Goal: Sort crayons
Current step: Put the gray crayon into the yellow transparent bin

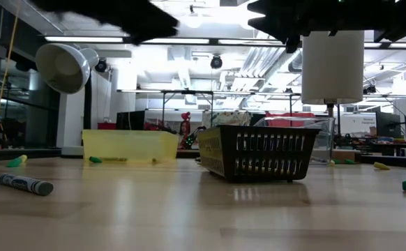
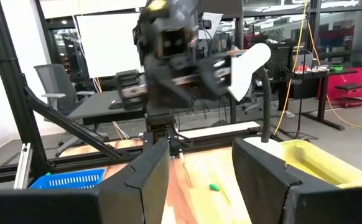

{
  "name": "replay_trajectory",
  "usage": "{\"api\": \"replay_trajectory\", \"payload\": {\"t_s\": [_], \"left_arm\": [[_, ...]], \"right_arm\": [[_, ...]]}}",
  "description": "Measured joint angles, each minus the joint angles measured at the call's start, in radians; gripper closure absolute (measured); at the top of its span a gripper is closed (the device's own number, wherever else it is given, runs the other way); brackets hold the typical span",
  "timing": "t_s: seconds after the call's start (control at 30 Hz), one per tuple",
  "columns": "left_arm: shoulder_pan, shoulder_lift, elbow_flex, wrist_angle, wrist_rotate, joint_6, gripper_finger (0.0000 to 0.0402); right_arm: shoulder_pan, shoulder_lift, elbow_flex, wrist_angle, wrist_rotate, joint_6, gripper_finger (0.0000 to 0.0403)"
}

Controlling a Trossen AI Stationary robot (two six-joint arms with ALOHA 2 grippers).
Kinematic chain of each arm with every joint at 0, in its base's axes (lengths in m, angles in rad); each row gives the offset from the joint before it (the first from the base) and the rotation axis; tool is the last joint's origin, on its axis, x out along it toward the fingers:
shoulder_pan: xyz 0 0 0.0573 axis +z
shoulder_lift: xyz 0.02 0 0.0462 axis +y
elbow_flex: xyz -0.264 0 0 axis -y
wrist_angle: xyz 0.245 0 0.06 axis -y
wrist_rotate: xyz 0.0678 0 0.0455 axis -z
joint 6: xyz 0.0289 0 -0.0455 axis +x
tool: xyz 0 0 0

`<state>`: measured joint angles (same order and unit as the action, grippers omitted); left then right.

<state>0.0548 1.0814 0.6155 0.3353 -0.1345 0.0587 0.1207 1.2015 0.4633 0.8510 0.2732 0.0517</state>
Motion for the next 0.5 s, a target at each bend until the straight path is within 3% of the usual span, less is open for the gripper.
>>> {"api": "replay_trajectory", "payload": {"t_s": [0.13, 0.2, 0.5], "left_arm": [[-0.075, -0.102, -0.201, 0.257, -0.045, -0.021, 0.024], [-0.096, -0.125, -0.257, 0.308, -0.054, -0.015, 0.024], [-0.116, -0.143, -0.28, 0.302, -0.044, 0.005, 0.024]], "right_arm": [[0.0, 0.0, 0.0, 0.0, 0.0, 0.0, 0.0233], [-0.001, 0.0, 0.0, 0.0, 0.0, 0.0, 0.0233], [-0.003, 0.0, 0.0, 0.0, 0.012, -0.007, 0.0233]]}}
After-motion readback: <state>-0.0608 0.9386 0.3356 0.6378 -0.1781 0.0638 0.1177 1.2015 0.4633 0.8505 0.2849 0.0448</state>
